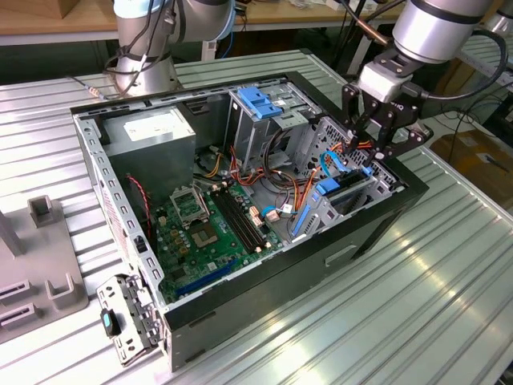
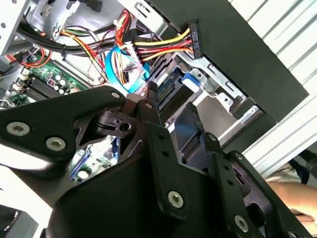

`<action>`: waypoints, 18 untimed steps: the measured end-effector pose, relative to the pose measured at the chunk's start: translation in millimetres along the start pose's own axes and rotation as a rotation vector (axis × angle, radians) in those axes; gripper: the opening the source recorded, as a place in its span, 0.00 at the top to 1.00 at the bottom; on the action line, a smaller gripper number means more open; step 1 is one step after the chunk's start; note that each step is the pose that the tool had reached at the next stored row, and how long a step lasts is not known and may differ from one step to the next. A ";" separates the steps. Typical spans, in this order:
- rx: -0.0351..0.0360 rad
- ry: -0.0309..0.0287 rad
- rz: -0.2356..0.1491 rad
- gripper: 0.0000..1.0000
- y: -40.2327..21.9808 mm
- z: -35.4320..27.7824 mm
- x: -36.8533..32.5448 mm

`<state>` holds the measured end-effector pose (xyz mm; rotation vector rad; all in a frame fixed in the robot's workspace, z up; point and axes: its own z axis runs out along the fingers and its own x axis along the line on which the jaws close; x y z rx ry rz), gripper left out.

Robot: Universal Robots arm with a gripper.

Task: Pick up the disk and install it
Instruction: 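Insert the second disk wire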

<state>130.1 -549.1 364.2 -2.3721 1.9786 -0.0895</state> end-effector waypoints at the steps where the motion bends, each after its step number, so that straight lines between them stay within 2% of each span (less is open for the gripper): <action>1: 0.0003 -0.0019 -0.006 0.58 -0.8 0.1 0.1; 6: 0.0018 -0.0106 -0.040 0.58 -4.8 0.4 0.9; 7: 0.0024 -0.0139 -0.054 0.58 -6.4 0.5 1.2; 11: 0.0033 -0.0203 -0.098 0.58 -9.2 0.7 1.6; 15: 0.0038 -0.0243 -0.130 0.58 -13.3 0.9 2.3; 16: 0.0039 -0.0250 -0.137 0.58 -15.3 0.0 2.5; 17: 0.0039 -0.0254 -0.140 0.58 -17.0 -3.9 2.6; 18: 0.0044 -0.0279 -0.151 0.58 -20.5 -4.9 3.2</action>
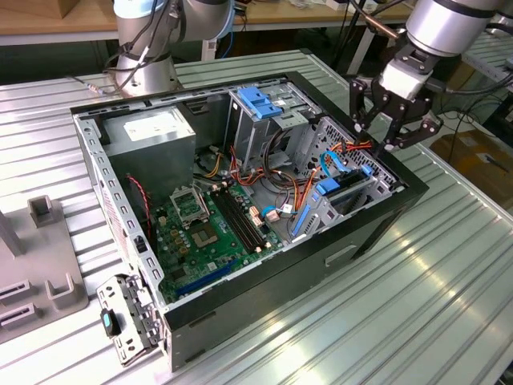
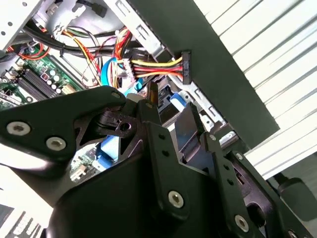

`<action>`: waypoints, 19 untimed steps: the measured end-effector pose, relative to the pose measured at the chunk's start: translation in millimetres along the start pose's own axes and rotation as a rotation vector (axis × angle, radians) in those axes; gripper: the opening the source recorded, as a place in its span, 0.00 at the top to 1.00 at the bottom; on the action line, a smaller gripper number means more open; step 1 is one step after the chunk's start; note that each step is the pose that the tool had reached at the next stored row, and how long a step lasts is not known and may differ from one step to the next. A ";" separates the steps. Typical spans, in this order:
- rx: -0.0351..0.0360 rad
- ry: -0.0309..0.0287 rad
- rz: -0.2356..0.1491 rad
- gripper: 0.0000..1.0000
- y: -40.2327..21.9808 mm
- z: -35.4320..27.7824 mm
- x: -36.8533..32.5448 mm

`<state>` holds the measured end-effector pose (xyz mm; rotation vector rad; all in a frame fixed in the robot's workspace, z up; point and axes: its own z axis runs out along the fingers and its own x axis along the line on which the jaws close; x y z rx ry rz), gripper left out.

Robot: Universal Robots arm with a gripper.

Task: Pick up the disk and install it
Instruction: 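Insert the second disk wire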

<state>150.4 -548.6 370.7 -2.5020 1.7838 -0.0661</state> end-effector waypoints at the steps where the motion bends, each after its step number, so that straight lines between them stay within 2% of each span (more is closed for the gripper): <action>1: 0.0003 -0.0016 -0.006 0.58 -1.3 0.1 0.4; 4: 0.0014 -0.0079 -0.040 0.58 -5.0 0.4 1.7; 10: 0.0011 -0.0128 -0.097 0.58 -11.5 1.5 4.0; 19: 0.0004 -0.0206 -0.196 0.58 -17.3 3.5 6.1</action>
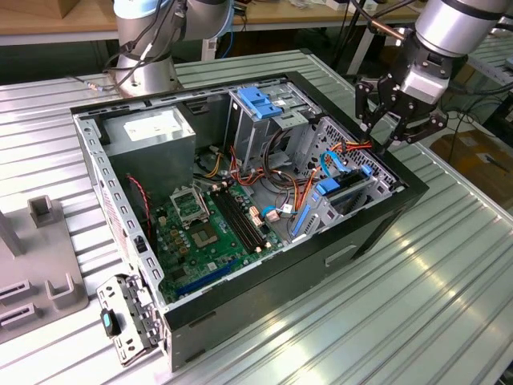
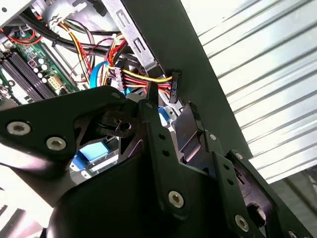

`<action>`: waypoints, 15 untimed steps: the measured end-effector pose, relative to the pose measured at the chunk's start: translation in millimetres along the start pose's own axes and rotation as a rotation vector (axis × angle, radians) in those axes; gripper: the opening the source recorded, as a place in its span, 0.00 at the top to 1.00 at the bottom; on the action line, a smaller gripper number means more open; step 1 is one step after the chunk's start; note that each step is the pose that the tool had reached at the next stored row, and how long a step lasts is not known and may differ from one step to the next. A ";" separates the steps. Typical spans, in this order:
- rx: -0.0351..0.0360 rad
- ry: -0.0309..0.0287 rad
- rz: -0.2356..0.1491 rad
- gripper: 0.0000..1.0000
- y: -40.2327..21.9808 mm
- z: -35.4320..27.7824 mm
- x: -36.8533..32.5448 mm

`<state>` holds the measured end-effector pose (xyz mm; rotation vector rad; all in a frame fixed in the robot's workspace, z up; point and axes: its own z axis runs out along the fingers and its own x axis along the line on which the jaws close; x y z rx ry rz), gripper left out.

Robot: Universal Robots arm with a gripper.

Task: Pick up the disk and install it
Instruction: 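Insert the second disk wire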

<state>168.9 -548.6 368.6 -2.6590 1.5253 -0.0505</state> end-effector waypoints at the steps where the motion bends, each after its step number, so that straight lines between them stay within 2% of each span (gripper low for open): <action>1: 0.0000 -0.0007 -0.006 0.58 -1.3 0.4 0.7; 6: -0.0003 -0.0045 -0.052 0.58 -9.6 3.2 5.6; 11: -0.0006 -0.0051 -0.060 0.58 -9.6 3.2 5.6; 13: -0.0009 -0.0083 -0.098 0.58 -9.6 3.6 5.6; 15: -0.0014 -0.0133 -0.159 0.58 -9.5 4.3 5.6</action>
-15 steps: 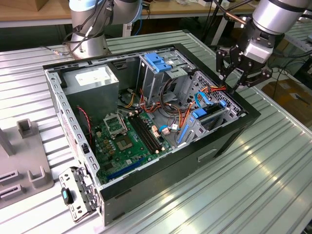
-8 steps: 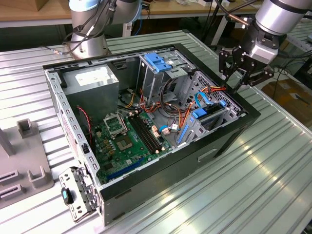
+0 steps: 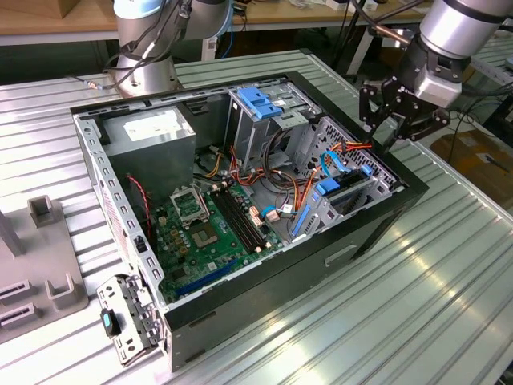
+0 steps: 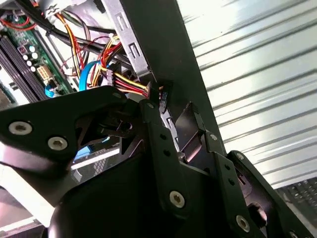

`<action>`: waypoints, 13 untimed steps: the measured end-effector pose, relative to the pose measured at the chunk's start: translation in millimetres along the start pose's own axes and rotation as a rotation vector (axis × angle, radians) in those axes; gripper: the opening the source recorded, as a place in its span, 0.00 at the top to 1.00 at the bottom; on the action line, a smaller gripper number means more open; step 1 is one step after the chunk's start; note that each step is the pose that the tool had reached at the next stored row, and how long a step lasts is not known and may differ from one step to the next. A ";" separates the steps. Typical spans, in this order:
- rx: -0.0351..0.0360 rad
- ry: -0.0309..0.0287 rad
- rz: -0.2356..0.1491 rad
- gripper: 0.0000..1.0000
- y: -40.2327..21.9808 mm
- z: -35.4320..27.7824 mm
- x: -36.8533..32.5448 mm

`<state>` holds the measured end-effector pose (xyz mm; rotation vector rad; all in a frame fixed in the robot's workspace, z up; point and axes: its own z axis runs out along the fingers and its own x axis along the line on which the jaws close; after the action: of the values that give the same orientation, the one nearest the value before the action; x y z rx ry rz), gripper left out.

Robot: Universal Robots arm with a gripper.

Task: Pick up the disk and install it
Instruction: 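Insert the second disk wire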

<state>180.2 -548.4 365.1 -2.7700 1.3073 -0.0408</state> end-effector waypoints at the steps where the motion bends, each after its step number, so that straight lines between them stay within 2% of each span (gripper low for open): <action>1: -0.0003 -0.0015 -0.018 0.58 0.0 0.2 0.0; 5: -0.0010 -0.0088 -0.108 0.58 0.0 0.7 -0.1; 10: -0.0012 -0.0101 -0.124 0.58 -1.1 0.2 -1.1; 11: -0.0037 -0.0076 -0.125 0.58 -1.1 0.2 -1.2; 12: -0.0113 -0.0006 -0.129 0.58 -1.2 0.1 -1.1; 13: -0.0144 0.0020 -0.132 0.58 -1.3 0.2 -1.1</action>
<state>180.5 -546.8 365.0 -2.8648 1.1277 -0.0422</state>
